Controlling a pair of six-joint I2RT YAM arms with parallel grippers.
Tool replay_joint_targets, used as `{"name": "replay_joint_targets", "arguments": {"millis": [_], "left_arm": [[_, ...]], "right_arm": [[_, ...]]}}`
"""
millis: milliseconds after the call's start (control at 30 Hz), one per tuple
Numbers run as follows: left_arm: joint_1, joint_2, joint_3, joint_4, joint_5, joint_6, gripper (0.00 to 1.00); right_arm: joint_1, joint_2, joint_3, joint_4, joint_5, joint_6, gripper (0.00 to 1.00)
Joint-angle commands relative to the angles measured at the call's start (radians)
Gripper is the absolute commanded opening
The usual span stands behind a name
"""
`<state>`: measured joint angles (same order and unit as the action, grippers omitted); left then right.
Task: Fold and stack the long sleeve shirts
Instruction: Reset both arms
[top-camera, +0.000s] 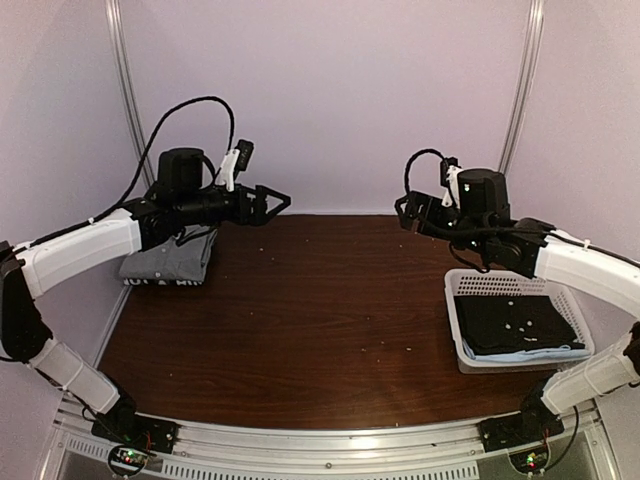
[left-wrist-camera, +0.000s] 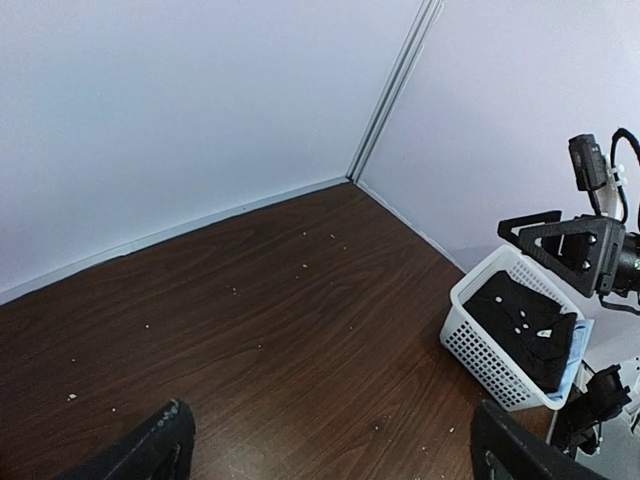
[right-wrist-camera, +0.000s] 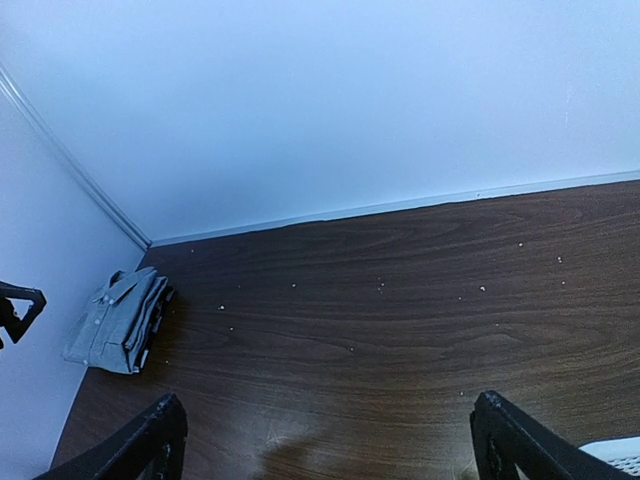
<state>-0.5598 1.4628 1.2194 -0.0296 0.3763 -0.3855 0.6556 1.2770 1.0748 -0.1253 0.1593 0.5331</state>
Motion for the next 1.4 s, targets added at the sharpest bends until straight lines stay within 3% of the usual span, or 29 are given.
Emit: {"name": "replay_joint_targets", "arguments": {"millis": [0, 1367], "left_arm": [[0.003, 0.013, 0.032, 0.065, 0.022, 0.025, 0.98], [0.003, -0.045, -0.041, 0.110, -0.009, 0.041, 0.98]], "right_arm": [[-0.004, -0.037, -0.018, -0.026, 0.040, 0.020, 1.00], [-0.005, -0.053, -0.041, -0.028, 0.085, 0.022, 1.00]]}}
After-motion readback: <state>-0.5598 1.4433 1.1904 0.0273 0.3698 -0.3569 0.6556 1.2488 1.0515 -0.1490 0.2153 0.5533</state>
